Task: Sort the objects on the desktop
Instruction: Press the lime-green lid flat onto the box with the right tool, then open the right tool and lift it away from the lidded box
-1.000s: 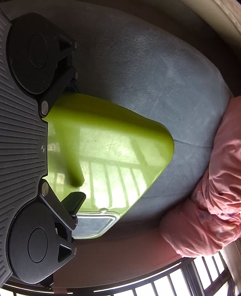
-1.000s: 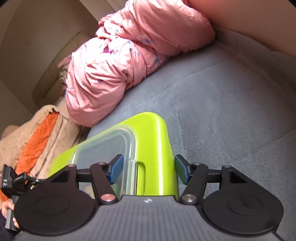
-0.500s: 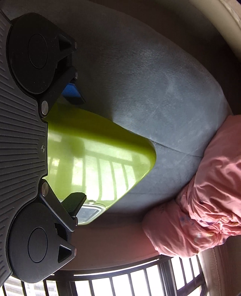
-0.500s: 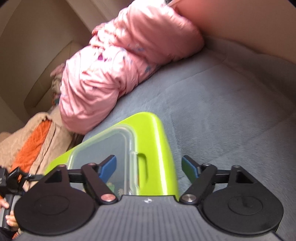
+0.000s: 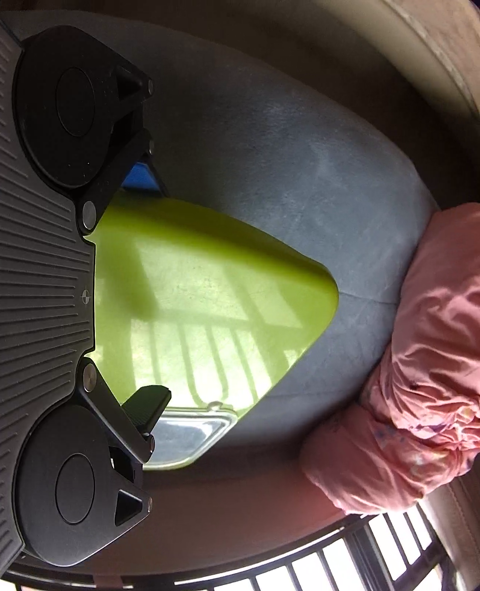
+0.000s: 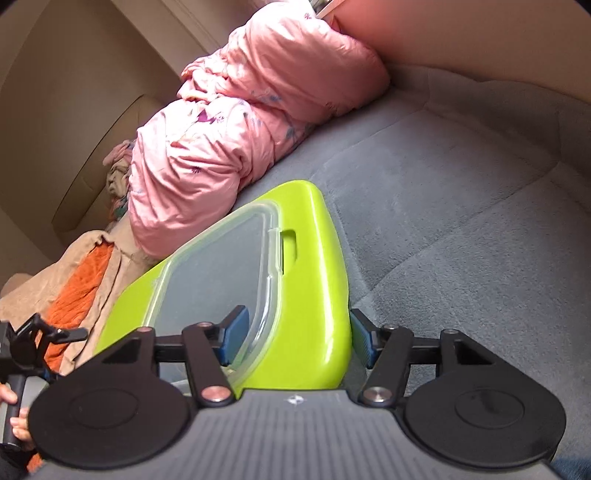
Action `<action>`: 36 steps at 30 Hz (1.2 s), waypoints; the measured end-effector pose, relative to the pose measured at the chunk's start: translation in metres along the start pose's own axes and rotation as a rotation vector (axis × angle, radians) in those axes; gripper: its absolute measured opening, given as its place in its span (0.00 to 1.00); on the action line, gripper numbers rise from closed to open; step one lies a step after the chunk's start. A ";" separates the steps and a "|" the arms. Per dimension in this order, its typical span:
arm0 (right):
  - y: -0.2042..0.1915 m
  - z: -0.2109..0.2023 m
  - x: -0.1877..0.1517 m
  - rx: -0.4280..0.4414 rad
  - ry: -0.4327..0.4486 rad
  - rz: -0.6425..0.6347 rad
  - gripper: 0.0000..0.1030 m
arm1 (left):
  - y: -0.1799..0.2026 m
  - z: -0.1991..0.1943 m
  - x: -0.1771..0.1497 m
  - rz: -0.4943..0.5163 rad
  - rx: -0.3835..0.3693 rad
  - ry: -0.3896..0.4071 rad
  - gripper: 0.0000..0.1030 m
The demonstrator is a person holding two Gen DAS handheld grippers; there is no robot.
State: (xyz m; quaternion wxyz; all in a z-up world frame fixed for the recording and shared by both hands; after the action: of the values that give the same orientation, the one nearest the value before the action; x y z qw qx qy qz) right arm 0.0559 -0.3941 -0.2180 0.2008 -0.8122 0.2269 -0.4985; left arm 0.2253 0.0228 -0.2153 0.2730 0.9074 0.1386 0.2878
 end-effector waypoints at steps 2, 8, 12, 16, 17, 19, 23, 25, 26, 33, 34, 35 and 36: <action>0.001 -0.003 -0.002 -0.001 0.008 0.003 0.60 | -0.001 0.004 -0.004 0.018 0.009 -0.014 1.00; 0.003 -0.005 -0.003 0.005 0.010 -0.011 0.60 | -0.016 -0.009 -0.009 -0.041 -0.007 0.004 1.00; 0.002 -0.005 -0.003 -0.026 0.022 -0.018 0.67 | -0.010 -0.039 -0.009 0.020 0.057 0.067 1.00; -0.006 -0.011 -0.006 -0.087 0.043 -0.064 0.76 | 0.019 -0.087 -0.028 0.159 0.130 0.149 1.00; -0.008 -0.016 -0.005 -0.105 0.059 -0.073 0.79 | 0.027 -0.098 -0.035 0.185 0.126 0.153 1.00; -0.013 -0.027 -0.002 -0.135 0.100 -0.087 0.83 | 0.041 -0.119 -0.050 0.229 0.115 0.157 1.00; -0.020 -0.052 0.007 -0.168 0.137 -0.067 0.91 | 0.066 -0.152 -0.078 0.287 0.085 0.151 1.00; -0.025 -0.065 0.012 -0.148 0.110 -0.039 0.92 | 0.078 -0.168 -0.091 0.305 0.061 0.155 1.00; -0.029 -0.072 0.014 -0.131 0.085 -0.030 0.94 | 0.084 -0.175 -0.098 0.317 0.046 0.154 1.00; -0.075 -0.101 0.012 -0.056 -0.272 -0.145 1.00 | 0.118 -0.203 -0.129 0.364 -0.021 0.093 1.00; -0.083 -0.104 0.010 -0.061 -0.294 -0.184 1.00 | 0.123 -0.206 -0.130 0.359 -0.027 0.076 1.00; -0.092 -0.108 0.009 -0.064 -0.305 -0.218 1.00 | 0.128 -0.208 -0.132 0.369 -0.020 0.045 1.00; -0.102 -0.111 0.009 -0.071 -0.310 -0.240 1.00 | 0.134 -0.212 -0.134 0.385 -0.013 0.023 1.00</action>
State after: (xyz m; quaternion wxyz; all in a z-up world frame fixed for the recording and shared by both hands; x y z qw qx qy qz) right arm -0.0231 -0.3275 -0.1081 0.1436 -0.9071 0.1122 -0.3794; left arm 0.0045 -0.0528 -0.0530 0.2169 0.9121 -0.0365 0.3461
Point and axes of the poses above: each gripper's, at about its wrist camera, not at the fingertips, and z roughly the way its jaws point, y to its right, x to its top, the point moved 2 cm from there along z, roughly the way its jaws point, and after that the axes turned 14 degrees about y, right-handed, at the moved point
